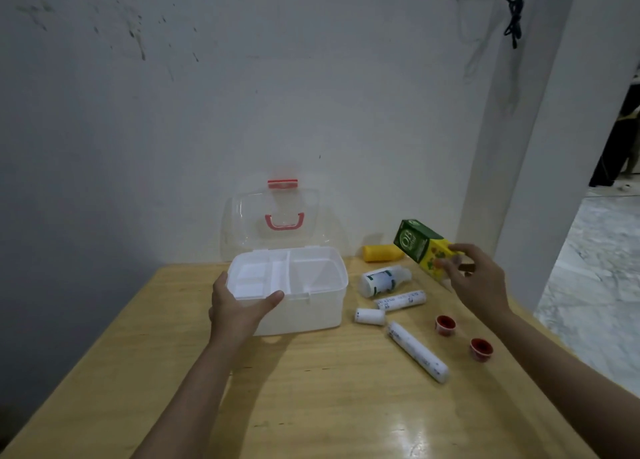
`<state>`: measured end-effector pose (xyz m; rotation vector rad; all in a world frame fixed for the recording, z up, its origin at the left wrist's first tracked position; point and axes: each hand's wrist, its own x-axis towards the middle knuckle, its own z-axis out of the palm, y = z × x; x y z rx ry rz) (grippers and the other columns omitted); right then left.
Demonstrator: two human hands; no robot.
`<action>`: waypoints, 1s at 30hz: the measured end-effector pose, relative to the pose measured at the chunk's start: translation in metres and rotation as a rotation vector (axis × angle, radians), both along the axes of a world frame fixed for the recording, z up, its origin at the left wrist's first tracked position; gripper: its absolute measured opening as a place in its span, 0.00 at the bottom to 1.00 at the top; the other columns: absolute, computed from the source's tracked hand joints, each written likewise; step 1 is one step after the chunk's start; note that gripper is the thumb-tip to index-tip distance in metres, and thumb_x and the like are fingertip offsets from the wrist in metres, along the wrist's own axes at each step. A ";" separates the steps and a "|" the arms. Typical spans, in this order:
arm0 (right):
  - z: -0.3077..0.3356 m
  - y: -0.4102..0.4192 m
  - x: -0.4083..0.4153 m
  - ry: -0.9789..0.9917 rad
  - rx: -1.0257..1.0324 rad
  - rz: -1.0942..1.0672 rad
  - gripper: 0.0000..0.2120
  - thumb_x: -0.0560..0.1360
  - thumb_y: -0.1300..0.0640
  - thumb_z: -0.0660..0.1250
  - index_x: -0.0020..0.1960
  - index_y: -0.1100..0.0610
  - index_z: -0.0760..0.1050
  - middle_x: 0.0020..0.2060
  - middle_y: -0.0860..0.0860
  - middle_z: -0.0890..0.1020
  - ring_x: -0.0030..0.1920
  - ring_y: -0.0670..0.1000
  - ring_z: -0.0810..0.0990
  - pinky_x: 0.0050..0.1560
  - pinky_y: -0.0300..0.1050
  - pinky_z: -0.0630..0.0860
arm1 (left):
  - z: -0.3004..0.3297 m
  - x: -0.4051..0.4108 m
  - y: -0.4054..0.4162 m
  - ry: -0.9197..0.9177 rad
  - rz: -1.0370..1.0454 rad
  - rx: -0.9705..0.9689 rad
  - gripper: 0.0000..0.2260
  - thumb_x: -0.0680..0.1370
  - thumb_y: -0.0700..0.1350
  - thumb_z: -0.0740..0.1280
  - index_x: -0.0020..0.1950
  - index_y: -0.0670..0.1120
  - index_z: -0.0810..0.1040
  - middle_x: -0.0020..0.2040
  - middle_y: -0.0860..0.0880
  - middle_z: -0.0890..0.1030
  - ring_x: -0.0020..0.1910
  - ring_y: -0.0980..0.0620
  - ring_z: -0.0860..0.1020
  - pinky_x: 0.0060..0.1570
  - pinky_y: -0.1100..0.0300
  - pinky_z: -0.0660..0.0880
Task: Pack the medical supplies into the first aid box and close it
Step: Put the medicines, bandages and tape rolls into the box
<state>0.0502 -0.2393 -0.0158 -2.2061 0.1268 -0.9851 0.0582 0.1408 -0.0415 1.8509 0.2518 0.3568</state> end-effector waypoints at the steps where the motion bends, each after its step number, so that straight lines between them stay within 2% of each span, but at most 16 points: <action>1: 0.009 0.003 -0.003 -0.008 0.022 0.028 0.12 0.71 0.56 0.72 0.54 0.56 0.78 0.43 0.50 0.81 0.40 0.50 0.79 0.37 0.42 0.76 | 0.000 0.000 0.000 0.005 0.000 -0.001 0.52 0.59 0.55 0.80 0.75 0.50 0.53 0.73 0.47 0.64 0.72 0.43 0.62 0.67 0.43 0.66; 3: 0.026 0.010 -0.006 -0.010 0.061 0.099 0.12 0.72 0.55 0.72 0.54 0.54 0.79 0.45 0.48 0.82 0.38 0.49 0.81 0.35 0.38 0.78 | 0.000 0.000 -0.001 0.010 0.001 -0.001 0.52 0.59 0.55 0.80 0.75 0.50 0.53 0.73 0.47 0.63 0.71 0.42 0.62 0.66 0.42 0.66; 5: 0.042 0.021 -0.008 -0.018 0.081 0.173 0.12 0.72 0.54 0.71 0.55 0.52 0.79 0.48 0.47 0.82 0.36 0.48 0.82 0.31 0.32 0.76 | 0.001 -0.001 -0.002 0.006 -0.001 -0.001 0.52 0.59 0.55 0.80 0.75 0.50 0.53 0.73 0.47 0.63 0.71 0.42 0.62 0.67 0.42 0.66; 8: 0.062 0.044 -0.009 -0.025 0.106 0.273 0.12 0.73 0.55 0.70 0.56 0.50 0.78 0.50 0.46 0.81 0.34 0.46 0.83 0.27 0.33 0.75 | 0.002 -0.002 -0.003 0.009 0.000 -0.003 0.51 0.60 0.55 0.80 0.75 0.49 0.54 0.73 0.47 0.63 0.72 0.42 0.61 0.67 0.43 0.66; 12: 0.077 0.076 -0.004 -0.019 0.168 0.367 0.11 0.74 0.56 0.69 0.55 0.46 0.78 0.49 0.49 0.82 0.37 0.47 0.84 0.35 0.43 0.81 | 0.005 -0.005 -0.005 0.013 -0.002 0.001 0.51 0.60 0.55 0.80 0.75 0.49 0.54 0.73 0.47 0.63 0.72 0.42 0.61 0.66 0.44 0.67; 14: 0.081 0.092 0.001 -0.001 0.191 0.396 0.10 0.74 0.56 0.69 0.54 0.48 0.80 0.48 0.52 0.83 0.37 0.46 0.83 0.33 0.39 0.80 | 0.006 -0.007 -0.005 0.006 -0.005 0.001 0.51 0.60 0.55 0.80 0.75 0.49 0.54 0.73 0.47 0.63 0.72 0.43 0.61 0.66 0.45 0.67; 16: 0.082 0.106 0.007 0.034 0.180 0.410 0.09 0.74 0.56 0.69 0.53 0.49 0.81 0.46 0.53 0.84 0.31 0.43 0.82 0.30 0.34 0.77 | 0.007 -0.009 -0.005 0.001 -0.007 -0.002 0.51 0.61 0.55 0.79 0.75 0.49 0.54 0.74 0.47 0.63 0.72 0.43 0.61 0.66 0.45 0.66; 18: 0.081 0.120 0.013 0.105 0.128 0.409 0.07 0.74 0.55 0.69 0.52 0.49 0.81 0.44 0.53 0.85 0.29 0.44 0.81 0.29 0.33 0.76 | 0.007 -0.009 -0.005 -0.002 -0.011 -0.006 0.51 0.61 0.55 0.79 0.75 0.49 0.53 0.74 0.47 0.62 0.72 0.43 0.61 0.66 0.46 0.66; 22: 0.080 0.144 0.024 0.303 -0.033 0.362 0.08 0.72 0.52 0.69 0.52 0.48 0.81 0.45 0.51 0.82 0.42 0.51 0.81 0.42 0.46 0.79 | 0.006 -0.010 -0.004 -0.004 -0.011 -0.009 0.51 0.60 0.56 0.79 0.75 0.49 0.54 0.74 0.48 0.63 0.72 0.43 0.61 0.66 0.46 0.67; 24: 0.079 0.155 0.028 0.401 -0.120 0.366 0.14 0.71 0.52 0.70 0.56 0.50 0.80 0.47 0.49 0.78 0.48 0.50 0.78 0.45 0.44 0.75 | 0.006 -0.011 -0.005 -0.010 -0.010 -0.010 0.51 0.61 0.55 0.79 0.75 0.50 0.54 0.73 0.48 0.63 0.72 0.44 0.61 0.65 0.47 0.67; 26: 0.077 0.165 0.033 0.446 -0.172 0.377 0.18 0.70 0.53 0.72 0.59 0.51 0.78 0.52 0.51 0.79 0.53 0.51 0.77 0.47 0.41 0.70 | 0.007 -0.011 -0.005 -0.011 -0.006 -0.006 0.50 0.61 0.55 0.79 0.75 0.50 0.54 0.73 0.48 0.63 0.72 0.44 0.61 0.64 0.47 0.67; 28: 0.073 0.172 0.038 0.446 -0.223 0.381 0.19 0.70 0.53 0.72 0.60 0.52 0.78 0.58 0.51 0.80 0.58 0.52 0.76 0.48 0.39 0.68 | 0.007 -0.011 -0.005 -0.012 0.001 -0.005 0.50 0.60 0.54 0.80 0.74 0.50 0.55 0.72 0.48 0.64 0.71 0.44 0.62 0.63 0.47 0.68; 30: 0.069 0.179 0.042 0.439 -0.288 0.368 0.18 0.70 0.53 0.71 0.60 0.52 0.78 0.60 0.52 0.80 0.60 0.52 0.76 0.50 0.39 0.69 | 0.008 -0.011 -0.005 -0.017 0.005 -0.008 0.49 0.60 0.54 0.80 0.74 0.50 0.55 0.71 0.47 0.65 0.70 0.44 0.63 0.63 0.47 0.68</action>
